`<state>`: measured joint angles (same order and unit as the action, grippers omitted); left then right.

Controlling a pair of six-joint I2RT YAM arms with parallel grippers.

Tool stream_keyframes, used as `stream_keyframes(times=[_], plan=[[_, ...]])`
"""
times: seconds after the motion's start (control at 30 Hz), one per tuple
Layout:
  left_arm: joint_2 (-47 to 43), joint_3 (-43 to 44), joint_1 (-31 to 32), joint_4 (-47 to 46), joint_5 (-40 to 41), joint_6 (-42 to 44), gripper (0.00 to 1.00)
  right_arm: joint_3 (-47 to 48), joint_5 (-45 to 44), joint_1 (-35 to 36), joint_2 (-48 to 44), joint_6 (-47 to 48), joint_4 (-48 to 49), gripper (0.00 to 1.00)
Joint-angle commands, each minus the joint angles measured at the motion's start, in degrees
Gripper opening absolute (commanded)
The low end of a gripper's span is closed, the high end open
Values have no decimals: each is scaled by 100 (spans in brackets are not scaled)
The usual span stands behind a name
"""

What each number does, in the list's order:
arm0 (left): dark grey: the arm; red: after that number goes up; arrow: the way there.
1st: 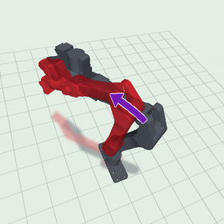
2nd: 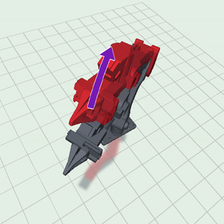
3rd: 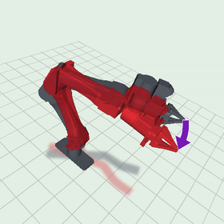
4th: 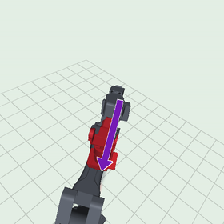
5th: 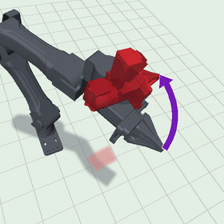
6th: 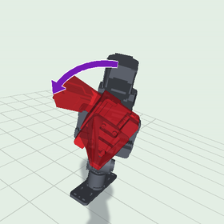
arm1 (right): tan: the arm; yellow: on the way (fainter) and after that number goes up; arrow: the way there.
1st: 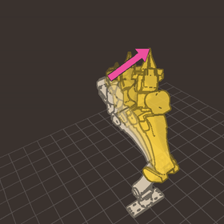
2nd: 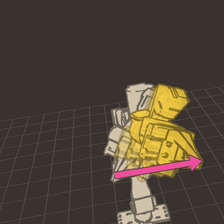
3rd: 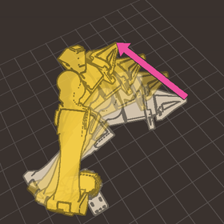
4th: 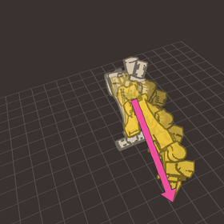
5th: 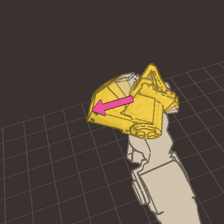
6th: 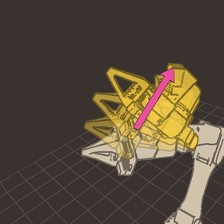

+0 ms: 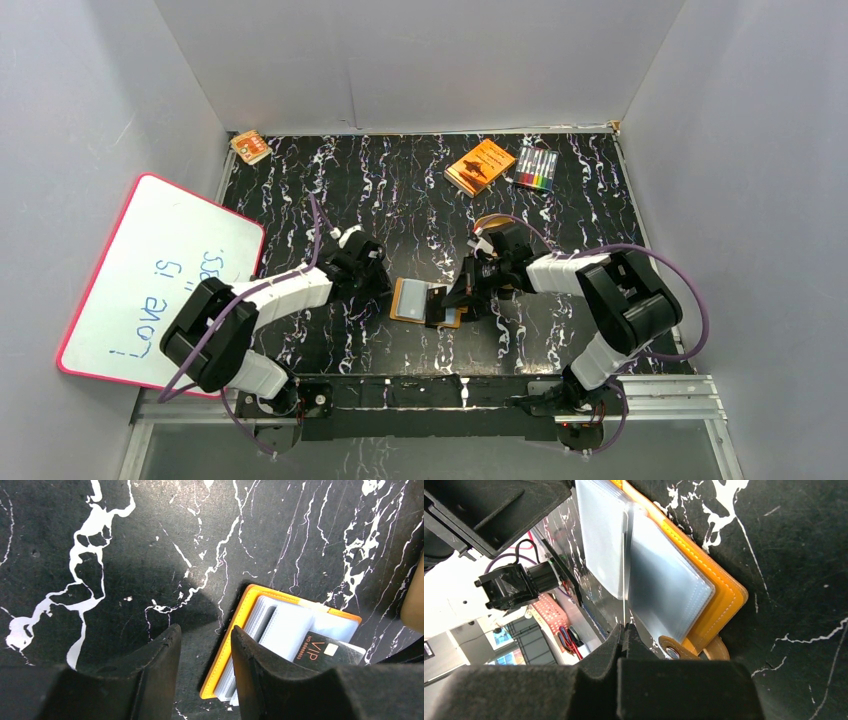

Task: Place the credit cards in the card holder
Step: Insert the credit card into the card holder.

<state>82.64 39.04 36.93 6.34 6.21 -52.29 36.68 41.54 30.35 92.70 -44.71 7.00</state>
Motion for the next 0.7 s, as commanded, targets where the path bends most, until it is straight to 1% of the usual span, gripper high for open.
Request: stream_keyframes(times=[0.0,0.47,0.67], plan=[[93,-156,-24,57,-170,-39,40,106,222,-12,73,-55,364,0],[271,-204,-21,8,-299,-39,40,0,253,-16,251,-464,954,0],[316,-222,-20,-5,-337,-42,40,7,114,-18,311,-502,997,0]])
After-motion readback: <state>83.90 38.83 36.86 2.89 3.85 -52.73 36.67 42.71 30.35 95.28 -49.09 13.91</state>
